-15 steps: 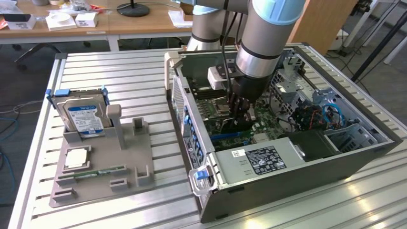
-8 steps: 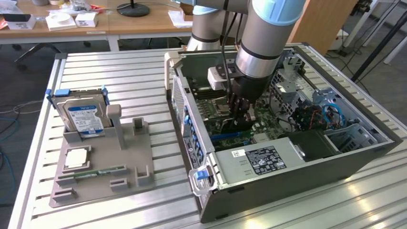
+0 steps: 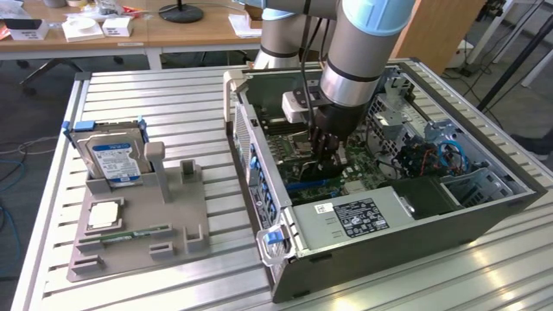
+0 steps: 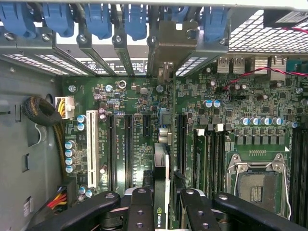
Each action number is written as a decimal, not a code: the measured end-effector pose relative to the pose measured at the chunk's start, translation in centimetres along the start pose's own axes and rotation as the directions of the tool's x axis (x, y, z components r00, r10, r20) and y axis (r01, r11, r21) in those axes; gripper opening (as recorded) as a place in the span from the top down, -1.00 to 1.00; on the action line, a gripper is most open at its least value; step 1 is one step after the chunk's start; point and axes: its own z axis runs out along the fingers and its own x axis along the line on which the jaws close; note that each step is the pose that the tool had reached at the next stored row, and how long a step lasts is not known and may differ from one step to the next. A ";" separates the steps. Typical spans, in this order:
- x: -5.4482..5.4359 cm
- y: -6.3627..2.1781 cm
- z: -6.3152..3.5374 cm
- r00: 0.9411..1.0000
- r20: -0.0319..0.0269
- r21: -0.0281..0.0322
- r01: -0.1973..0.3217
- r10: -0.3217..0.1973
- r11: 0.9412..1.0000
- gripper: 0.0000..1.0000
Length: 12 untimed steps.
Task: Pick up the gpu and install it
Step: 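Insert the gpu into the slot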
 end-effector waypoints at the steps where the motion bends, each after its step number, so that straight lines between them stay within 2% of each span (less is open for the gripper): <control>1: 0.0 0.00 0.00 1.000 0.000 0.000 0.000 0.000 1.000 0.47; 12: 0.0 0.01 0.13 1.000 -0.001 0.000 0.000 0.000 1.000 0.47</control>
